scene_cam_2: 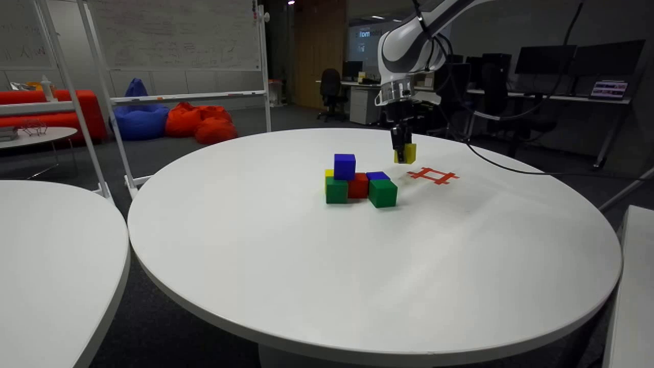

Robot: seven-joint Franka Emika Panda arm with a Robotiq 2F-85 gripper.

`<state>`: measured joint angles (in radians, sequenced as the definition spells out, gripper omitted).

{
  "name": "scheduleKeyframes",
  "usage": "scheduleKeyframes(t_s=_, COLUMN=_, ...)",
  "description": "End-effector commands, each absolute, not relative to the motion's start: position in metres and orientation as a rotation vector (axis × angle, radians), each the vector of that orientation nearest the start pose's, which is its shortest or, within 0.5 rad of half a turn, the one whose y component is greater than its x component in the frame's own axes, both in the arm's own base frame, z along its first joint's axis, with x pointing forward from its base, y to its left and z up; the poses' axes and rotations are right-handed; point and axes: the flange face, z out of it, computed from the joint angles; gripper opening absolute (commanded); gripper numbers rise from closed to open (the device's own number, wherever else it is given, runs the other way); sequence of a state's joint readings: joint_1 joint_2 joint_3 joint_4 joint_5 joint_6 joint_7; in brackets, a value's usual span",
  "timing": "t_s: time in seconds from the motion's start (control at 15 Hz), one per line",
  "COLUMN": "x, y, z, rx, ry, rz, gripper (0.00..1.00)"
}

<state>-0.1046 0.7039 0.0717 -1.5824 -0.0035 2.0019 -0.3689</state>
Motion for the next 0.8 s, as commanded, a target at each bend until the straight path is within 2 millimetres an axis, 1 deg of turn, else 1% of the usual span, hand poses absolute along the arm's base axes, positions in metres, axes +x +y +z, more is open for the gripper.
scheduleKeyframes(t_s=0.0, x=0.633, y=-0.024, z=0.214, rx=-3.006, ry=-0.537, rz=0.388, gripper=0.32)
scheduleKeyframes(t_s=0.27, x=0.618, y=-0.02, z=0.212, rx=-3.018, ry=-0.562, rz=0.388, gripper=0.32)
scheduleKeyframes(t_s=0.33, x=0.618, y=-0.021, z=0.213, rx=-3.021, ry=-0.577, rz=0.388, gripper=0.32)
scheduleKeyframes(t_s=0.47, x=0.625, y=-0.023, z=0.215, rx=-3.021, ry=-0.683, rz=0.41, gripper=0.32)
scheduleKeyframes(t_s=0.53, x=0.629, y=-0.026, z=0.216, rx=-3.02, ry=-0.705, rz=0.418, gripper=0.32)
scheduleKeyframes(t_s=0.6, x=0.632, y=-0.02, z=0.205, rx=-3.009, ry=-0.631, rz=0.42, gripper=0.32)
scheduleKeyframes(t_s=0.67, x=0.632, y=-0.02, z=0.205, rx=-3.009, ry=-0.634, rz=0.419, gripper=0.57)
scheduleKeyframes(t_s=0.73, x=0.632, y=-0.02, z=0.204, rx=-3.008, ry=-0.634, rz=0.421, gripper=0.57)
